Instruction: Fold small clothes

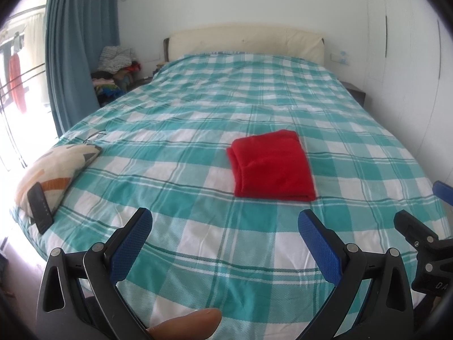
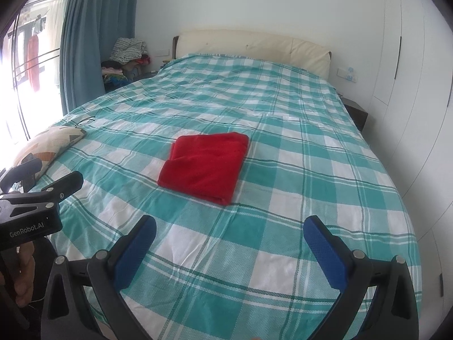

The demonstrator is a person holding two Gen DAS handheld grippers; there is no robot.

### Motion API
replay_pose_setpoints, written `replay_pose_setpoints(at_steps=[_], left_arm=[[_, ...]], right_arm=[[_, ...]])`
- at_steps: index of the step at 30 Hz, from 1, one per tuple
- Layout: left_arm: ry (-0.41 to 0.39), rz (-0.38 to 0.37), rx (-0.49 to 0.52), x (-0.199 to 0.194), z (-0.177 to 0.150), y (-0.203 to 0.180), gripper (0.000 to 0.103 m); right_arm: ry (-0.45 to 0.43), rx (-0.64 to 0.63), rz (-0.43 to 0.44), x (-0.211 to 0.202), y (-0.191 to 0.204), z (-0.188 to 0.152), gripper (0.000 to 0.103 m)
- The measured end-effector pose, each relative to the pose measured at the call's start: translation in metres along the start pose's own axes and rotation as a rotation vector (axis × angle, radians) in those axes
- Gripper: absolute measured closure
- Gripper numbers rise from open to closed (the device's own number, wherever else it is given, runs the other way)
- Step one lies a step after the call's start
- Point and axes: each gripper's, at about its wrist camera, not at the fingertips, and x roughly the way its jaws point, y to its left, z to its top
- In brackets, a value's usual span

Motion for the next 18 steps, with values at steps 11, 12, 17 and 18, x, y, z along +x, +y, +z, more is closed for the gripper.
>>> replay_pose_setpoints(at_steps=[11, 12, 17, 18], left_arm=[[-0.006, 0.063, 0.070, 0.000, 0.000, -0.018, 0.000], [-0.007, 0.062, 0.071, -0.001, 0.000, -0.019, 0.000], [0.029, 0.044, 0.056, 0.002, 0.000, -0.020, 0.000], [0.033, 0.041, 0.055, 0.002, 0.000, -0.020, 0.000]], right_arm=[[0.021, 0.012, -0.060, -0.002, -0.007, -0.002, 0.001], [0.021, 0.016, -0.059, -0.003, -0.008, -0.002, 0.001], [0.019, 0.024, -0.062, -0.005, -0.010, -0.001, 0.001], [0.019, 0.026, -0.063, -0.005, -0.011, 0.000, 0.001]])
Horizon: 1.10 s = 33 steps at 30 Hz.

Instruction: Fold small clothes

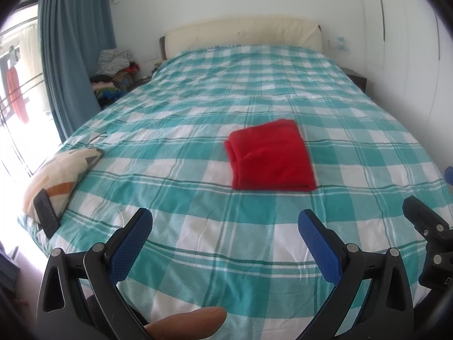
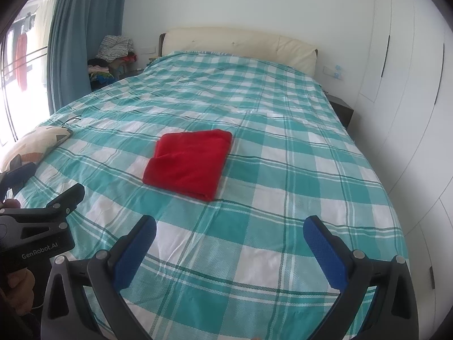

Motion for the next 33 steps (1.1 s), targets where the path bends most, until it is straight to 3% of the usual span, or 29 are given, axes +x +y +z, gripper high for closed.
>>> replay_pose_setpoints(at_steps=[33], left_arm=[[-0.035, 0.004, 0.002, -0.024, 0.006, 0.004, 0.000]], right_arm=[[-0.018, 0.000, 0.057, -0.016, 0.010, 0.008, 0.001]])
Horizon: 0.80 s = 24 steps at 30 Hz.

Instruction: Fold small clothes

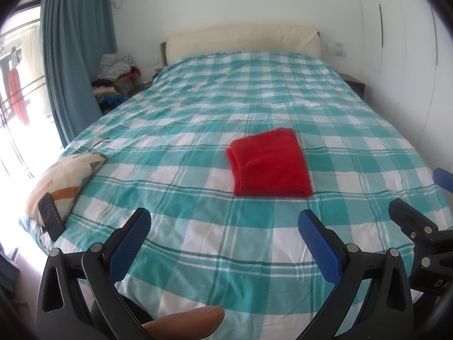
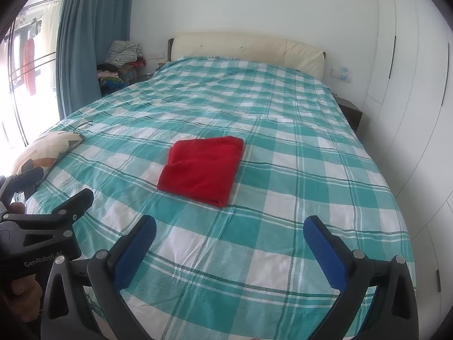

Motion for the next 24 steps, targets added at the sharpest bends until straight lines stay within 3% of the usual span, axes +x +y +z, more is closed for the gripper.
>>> replay_pose_setpoints(at_steps=[24], left_arm=[[0.015, 0.010, -0.039, -0.0013, 0.0035, 0.0082, 0.000]], right_arm=[[-0.003, 0.003, 0.025, -0.0001, 0.0076, 0.0035, 0.001]])
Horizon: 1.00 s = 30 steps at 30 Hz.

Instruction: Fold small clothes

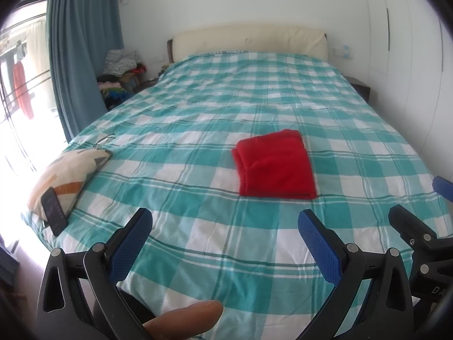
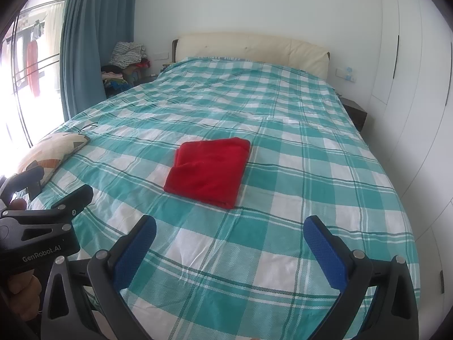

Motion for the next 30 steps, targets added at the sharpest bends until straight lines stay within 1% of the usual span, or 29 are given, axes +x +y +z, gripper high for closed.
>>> replay_pose_setpoints(at_steps=[26, 28, 30], left_arm=[[0.017, -0.021, -0.009, 0.0016, 0.0007, -0.0021, 0.000], [0.010, -0.037, -0.010, 0.0016, -0.0019, -0.0046, 0.000], [0.004, -0.033, -0.002, 0.0000, -0.0029, -0.0080, 0.000]], right_arm=[[0.009, -0.009, 0.009, 0.0049, 0.0016, 0.0002, 0.001], [0.011, -0.008, 0.007, 0.0069, 0.0003, -0.0014, 0.001], [0.012, -0.005, 0.008, 0.0068, -0.0014, -0.0026, 0.001]])
